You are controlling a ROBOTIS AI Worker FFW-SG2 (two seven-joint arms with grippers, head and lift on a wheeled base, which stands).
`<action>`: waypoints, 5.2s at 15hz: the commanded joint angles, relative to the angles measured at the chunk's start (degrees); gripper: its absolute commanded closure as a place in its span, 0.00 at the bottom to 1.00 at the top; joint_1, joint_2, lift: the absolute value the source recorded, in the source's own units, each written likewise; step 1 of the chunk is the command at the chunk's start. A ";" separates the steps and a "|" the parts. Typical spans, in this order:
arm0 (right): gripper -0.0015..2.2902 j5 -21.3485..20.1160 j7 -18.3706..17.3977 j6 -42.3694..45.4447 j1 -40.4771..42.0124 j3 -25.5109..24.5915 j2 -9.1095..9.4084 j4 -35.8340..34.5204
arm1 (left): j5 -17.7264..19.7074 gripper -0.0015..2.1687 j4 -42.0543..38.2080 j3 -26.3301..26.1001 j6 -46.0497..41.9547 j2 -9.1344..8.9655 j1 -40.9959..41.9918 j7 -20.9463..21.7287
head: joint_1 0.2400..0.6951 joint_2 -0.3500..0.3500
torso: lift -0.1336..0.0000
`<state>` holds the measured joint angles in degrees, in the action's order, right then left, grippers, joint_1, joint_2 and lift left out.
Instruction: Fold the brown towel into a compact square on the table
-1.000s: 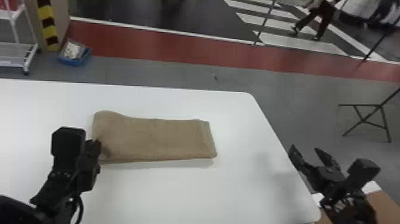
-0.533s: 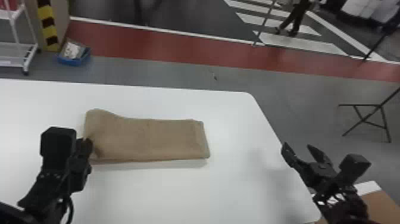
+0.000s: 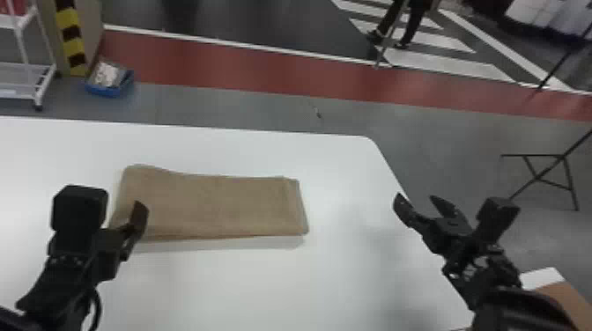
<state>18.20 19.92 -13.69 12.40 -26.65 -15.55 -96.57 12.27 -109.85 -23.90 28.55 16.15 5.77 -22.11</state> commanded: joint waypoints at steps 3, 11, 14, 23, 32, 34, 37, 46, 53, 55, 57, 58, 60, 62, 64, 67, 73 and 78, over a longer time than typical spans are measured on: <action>0.04 -3.79 -2.34 -10.53 -4.84 5.82 0.25 -3.27 | -0.93 0.03 3.15 -1.41 -8.02 -0.77 -2.25 1.28 | 1.00 0.00 | 0.07; 0.04 -5.81 -3.04 -20.20 -6.16 11.27 1.13 -5.03 | -1.98 0.79 15.37 -7.04 -2.74 -4.82 -11.66 8.75 | 1.00 0.01 | 0.07; 0.04 -6.60 -1.90 -21.78 -8.53 14.08 0.78 -4.59 | -3.39 0.79 15.02 -6.69 -2.39 -4.02 -11.30 7.61 | 1.00 0.04 | 0.07; 0.06 -5.98 1.70 -26.53 -15.92 21.29 1.22 0.33 | -6.82 0.79 15.72 -6.42 -0.63 -3.76 -11.39 7.25 | 1.00 0.20 | 0.07; 0.13 -6.42 1.79 -32.68 -20.92 25.24 1.22 6.13 | -7.52 0.79 16.86 -6.69 -0.46 -4.02 -11.57 7.52 | 1.00 0.25 | 0.07; 0.13 -6.42 2.14 -32.68 -21.54 25.95 1.22 7.01 | -7.52 0.79 16.86 -6.77 -0.63 -4.11 -11.74 7.61 | 1.00 0.26 | 0.07; 0.21 -5.55 4.60 -32.68 -21.72 26.30 2.01 7.19 | -7.52 0.79 16.95 -6.77 -0.46 -4.20 -11.74 7.87 | 1.00 0.27 | 0.07; 0.62 -0.80 9.00 -33.03 -20.40 24.63 2.19 3.14 | -7.70 0.79 17.48 -7.21 1.12 -4.20 -11.83 8.31 | 1.00 0.32 | 0.07; 0.62 -0.18 8.38 -35.49 -18.90 20.50 2.28 0.51 | -6.20 0.79 10.36 -5.98 0.95 -3.41 -9.55 8.40 | 1.00 0.30 | 0.07; 0.62 -0.27 8.47 -36.37 -18.73 19.18 1.48 0.33 | -5.15 0.79 8.60 -5.02 1.12 -2.62 -9.37 8.49 | 1.00 0.28 | 0.07; 0.62 -0.10 8.73 -37.95 -18.73 18.04 0.69 -0.20 | -4.97 0.79 9.57 -4.31 1.12 -2.09 -9.64 10.42 | 1.00 0.27 | 0.07; 0.62 0.08 8.73 -38.31 -18.82 18.04 0.34 -0.28 | -4.97 0.79 10.71 -4.31 1.12 -2.00 -9.64 11.21 | 1.00 0.26 | 0.07; 0.62 0.43 8.73 -39.19 -19.17 18.04 0.25 -0.72 | -4.97 0.79 11.76 -4.58 1.12 -2.00 -9.46 12.26 | 1.00 0.25 | 0.07; 0.62 0.52 8.65 -39.54 -18.99 18.30 0.34 -1.60 | -4.88 0.79 11.76 -4.93 1.12 -2.18 -9.20 12.44 | 1.00 0.24 | 0.07; 0.62 0.96 8.56 -40.42 -18.99 18.92 1.05 -2.66 | -4.97 0.79 12.12 -5.02 1.12 -2.35 -9.20 12.88 | 1.00 0.24 | 0.07; 0.62 3.95 7.94 -44.11 -19.34 19.97 1.31 -5.47 | -5.24 0.79 13.43 -5.37 0.77 -2.79 -9.55 13.06 | 1.00 0.26 | 0.07; 0.62 4.56 4.52 -48.68 -20.92 22.61 4.74 -11.36 | -5.76 0.79 15.10 -7.39 0.77 -4.29 -9.64 13.06 | 1.00 0.31 | 0.07; 0.62 5.44 3.02 -51.67 -23.03 25.16 6.58 -13.29 | -6.12 0.79 15.46 -8.53 0.77 -4.90 -9.81 13.06 | 1.00 0.34 | 0.07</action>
<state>23.63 23.00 -65.02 -10.19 -2.29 -9.58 -109.79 6.16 -94.41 -32.05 29.30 11.33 -4.02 -9.05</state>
